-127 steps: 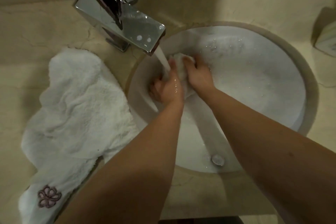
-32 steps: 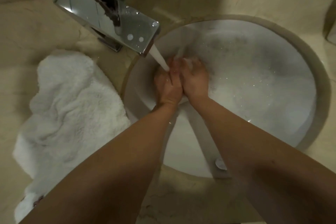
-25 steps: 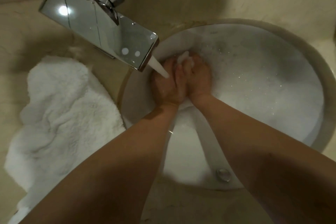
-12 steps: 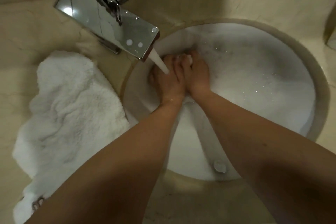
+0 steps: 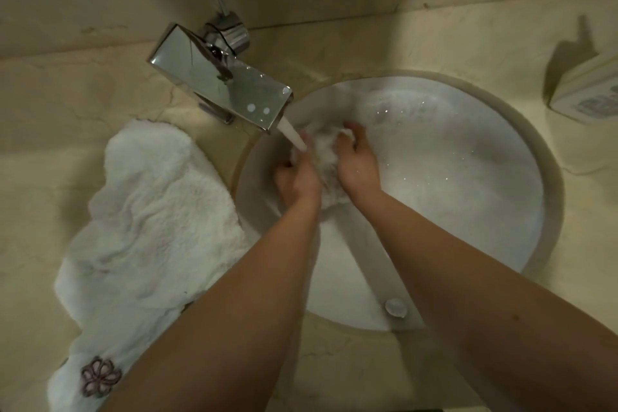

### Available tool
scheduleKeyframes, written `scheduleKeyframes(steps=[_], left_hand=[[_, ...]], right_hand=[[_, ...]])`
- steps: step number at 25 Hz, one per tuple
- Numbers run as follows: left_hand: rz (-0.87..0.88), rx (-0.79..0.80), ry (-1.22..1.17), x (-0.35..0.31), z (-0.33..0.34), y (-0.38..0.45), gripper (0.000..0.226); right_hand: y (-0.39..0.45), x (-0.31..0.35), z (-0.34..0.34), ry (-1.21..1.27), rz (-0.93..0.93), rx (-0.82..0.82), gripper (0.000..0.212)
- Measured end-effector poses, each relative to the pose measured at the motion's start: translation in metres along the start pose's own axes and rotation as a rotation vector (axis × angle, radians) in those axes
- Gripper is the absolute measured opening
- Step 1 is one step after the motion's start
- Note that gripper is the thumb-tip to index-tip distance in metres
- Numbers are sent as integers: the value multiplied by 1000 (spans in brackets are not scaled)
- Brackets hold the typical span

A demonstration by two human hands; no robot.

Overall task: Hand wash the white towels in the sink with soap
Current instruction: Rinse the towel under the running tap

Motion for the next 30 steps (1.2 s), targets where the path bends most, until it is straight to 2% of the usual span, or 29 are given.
scheduleKeyframes(steps=[3,5,7,10,14,16,18,20,23,27,30], left_hand=[[248,43,31,-29,1,-2,47],[399,28,171,-41,3,-10,59],[474,40,239,-41,6,-15,67],[381,120,150,-31,6,-14,47],[481,170,218,-26,5,-16,36],[590,143,306,-29,13,-17,38],[627,124,284,-30,18,-13,51],[616,219,210,-31,27,-10,55],[706,331,318,-26,43,-12,56],[851,309,394,-27,50,4,55],[979,185,641,-23,54,22,64]], right_hand=[[-2,1,5,248,39,11,29],[-3,3,8,372,101,30,32],[-3,10,11,307,77,36,34],[4,20,9,168,-42,8,32],[13,18,-5,125,-60,51,12],[6,23,-6,135,-79,58,15],[-3,23,-4,100,-124,27,30],[-9,17,-2,35,-168,-15,43],[-4,-3,-5,88,-111,-140,36],[10,-5,-2,20,-115,-189,40],[23,-5,1,-65,-125,-168,34]])
Point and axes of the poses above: each hand's wrist, its own y-axis towards the middle knuckle, its own z-axis out of the palm, x = y × z, the point moved 8 cm from there along y, towards the middle knuckle, and after that the axes turned 4 degrees about -z, right-handed, at the moved point
